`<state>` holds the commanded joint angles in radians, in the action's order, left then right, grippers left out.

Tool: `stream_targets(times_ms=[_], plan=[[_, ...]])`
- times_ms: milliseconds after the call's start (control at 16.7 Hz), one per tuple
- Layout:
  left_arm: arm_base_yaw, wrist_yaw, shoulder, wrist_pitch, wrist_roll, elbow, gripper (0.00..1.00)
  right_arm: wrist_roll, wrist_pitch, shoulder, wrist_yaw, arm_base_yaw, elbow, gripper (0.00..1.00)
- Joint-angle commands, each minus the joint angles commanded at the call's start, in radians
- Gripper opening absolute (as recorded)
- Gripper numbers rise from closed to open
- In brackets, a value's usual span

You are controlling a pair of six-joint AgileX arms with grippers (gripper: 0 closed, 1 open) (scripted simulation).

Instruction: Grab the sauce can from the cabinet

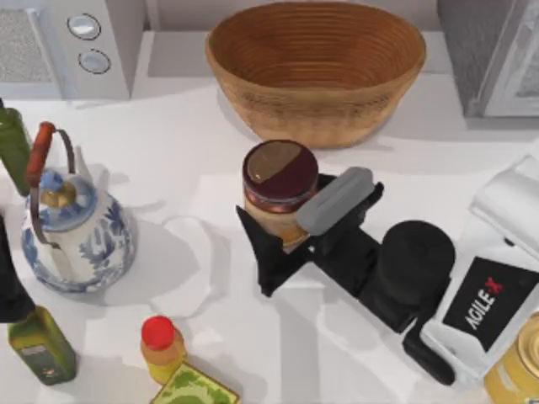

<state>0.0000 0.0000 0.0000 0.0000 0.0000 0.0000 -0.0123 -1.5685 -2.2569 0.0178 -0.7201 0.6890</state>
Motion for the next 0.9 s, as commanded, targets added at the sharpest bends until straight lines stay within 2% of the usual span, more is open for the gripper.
stream_targets(times_ms=[780,900], plan=[[0.000,0.000,0.000,0.000,0.000,0.000,1.00,0.000,0.000,0.000,0.000,0.000,0.000,0.98],[0.000,0.000,0.000,0.000,0.000,0.000,1.00,0.000,0.000,0.000,0.000,0.000,0.000,1.00]])
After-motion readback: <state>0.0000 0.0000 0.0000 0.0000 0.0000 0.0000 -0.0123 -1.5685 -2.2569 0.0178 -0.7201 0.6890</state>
